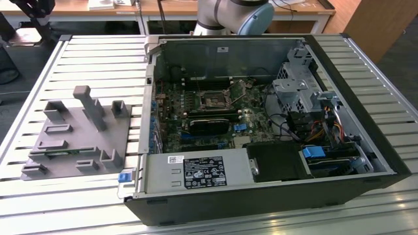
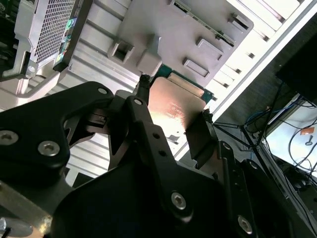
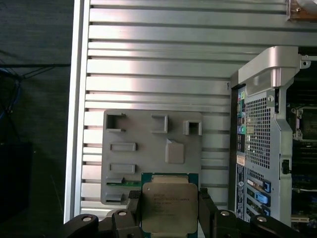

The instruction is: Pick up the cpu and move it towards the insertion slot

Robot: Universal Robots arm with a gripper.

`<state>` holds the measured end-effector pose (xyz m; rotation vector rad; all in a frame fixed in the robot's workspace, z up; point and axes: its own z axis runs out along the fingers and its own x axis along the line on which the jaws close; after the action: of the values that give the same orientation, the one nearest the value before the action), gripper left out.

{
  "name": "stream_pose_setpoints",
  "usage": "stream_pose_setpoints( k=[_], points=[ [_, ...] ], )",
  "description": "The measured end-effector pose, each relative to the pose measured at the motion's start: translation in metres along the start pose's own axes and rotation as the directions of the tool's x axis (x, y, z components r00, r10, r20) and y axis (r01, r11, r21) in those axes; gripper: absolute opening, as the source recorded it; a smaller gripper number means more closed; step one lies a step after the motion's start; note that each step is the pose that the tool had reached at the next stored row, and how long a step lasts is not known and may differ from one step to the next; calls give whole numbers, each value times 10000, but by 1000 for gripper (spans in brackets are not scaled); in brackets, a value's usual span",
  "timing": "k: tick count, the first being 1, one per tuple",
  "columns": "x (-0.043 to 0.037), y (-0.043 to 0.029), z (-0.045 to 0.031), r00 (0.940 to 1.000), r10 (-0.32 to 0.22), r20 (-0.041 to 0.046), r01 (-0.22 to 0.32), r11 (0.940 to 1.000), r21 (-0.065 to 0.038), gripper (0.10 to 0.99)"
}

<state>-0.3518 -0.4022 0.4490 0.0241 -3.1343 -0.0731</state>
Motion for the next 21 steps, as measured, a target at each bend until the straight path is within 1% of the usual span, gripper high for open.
stream_pose_setpoints(
  k=[14,21],
  points=[
    [-240,-4,0,10000,-1,1,1,10000,-1,545],
    [-334,-5,-1,10000,0,1,0,10000,-1,545]
  ],
)
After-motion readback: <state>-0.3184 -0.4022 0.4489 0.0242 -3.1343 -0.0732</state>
